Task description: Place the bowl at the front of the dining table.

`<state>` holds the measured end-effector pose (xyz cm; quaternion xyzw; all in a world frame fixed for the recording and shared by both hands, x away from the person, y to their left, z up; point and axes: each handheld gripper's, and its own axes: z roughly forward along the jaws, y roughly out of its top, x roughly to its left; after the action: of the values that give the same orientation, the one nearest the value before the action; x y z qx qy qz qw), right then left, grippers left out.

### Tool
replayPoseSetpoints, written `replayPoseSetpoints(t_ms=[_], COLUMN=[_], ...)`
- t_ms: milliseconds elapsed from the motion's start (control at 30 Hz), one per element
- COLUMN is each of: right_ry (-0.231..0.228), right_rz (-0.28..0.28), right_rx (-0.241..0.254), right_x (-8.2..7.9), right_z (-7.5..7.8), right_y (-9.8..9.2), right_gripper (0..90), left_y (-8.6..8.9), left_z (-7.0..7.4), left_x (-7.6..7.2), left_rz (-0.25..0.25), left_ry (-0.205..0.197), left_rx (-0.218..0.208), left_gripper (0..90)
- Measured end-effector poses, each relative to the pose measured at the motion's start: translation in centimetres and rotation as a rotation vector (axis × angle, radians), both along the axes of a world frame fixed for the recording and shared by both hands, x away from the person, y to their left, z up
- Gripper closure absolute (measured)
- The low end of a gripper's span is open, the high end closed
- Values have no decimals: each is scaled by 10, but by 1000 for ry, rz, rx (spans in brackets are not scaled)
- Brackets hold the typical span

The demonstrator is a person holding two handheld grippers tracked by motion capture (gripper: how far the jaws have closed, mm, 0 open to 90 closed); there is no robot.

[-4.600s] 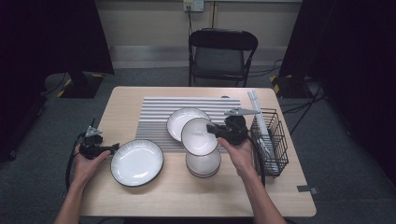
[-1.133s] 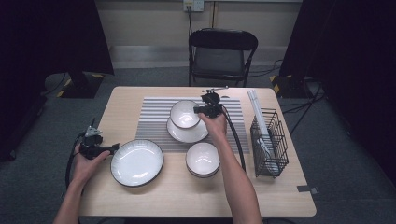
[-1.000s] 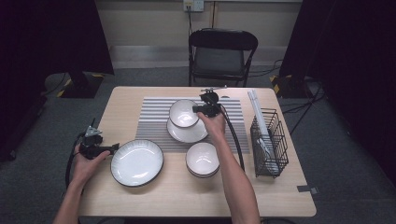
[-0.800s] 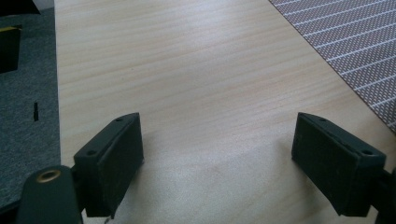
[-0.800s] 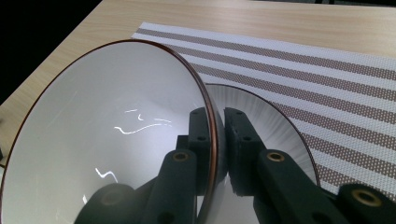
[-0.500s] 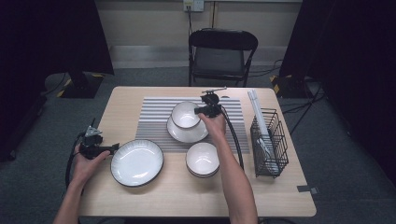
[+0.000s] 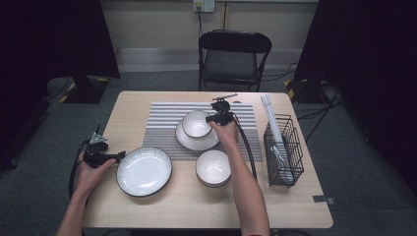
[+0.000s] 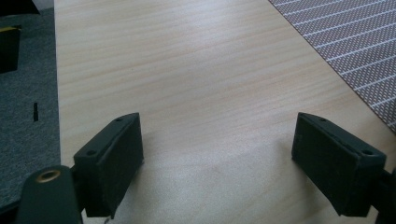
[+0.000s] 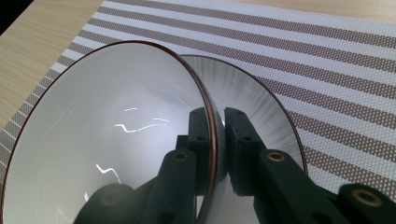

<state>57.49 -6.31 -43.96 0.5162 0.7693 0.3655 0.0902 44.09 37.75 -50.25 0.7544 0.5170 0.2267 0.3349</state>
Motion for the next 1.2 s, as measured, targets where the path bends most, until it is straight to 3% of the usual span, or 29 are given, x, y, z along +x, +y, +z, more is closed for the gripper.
replayPoseSetpoints(t_ms=[367, 633, 1100, 1200], right_ry=[30, 48, 36, 23], right_rz=[-1, 7, 9, 13], right_rx=[-29, -23, -26, -4], right_x=[4, 5, 4, 3], right_z=[-3, -4, -5, -2], right_y=[-1, -1, -4, -7], right_gripper=[819, 821, 810, 810], left_y=[0, 0, 0, 0], left_z=[0, 0, 0, 0], left_x=[0, 0, 0, 0], left_rz=[0, -2, -2, -2], left_ry=[0, 0, 0, -1], left_rx=[0, 1, 0, 0], left_gripper=[161, 161, 161, 161])
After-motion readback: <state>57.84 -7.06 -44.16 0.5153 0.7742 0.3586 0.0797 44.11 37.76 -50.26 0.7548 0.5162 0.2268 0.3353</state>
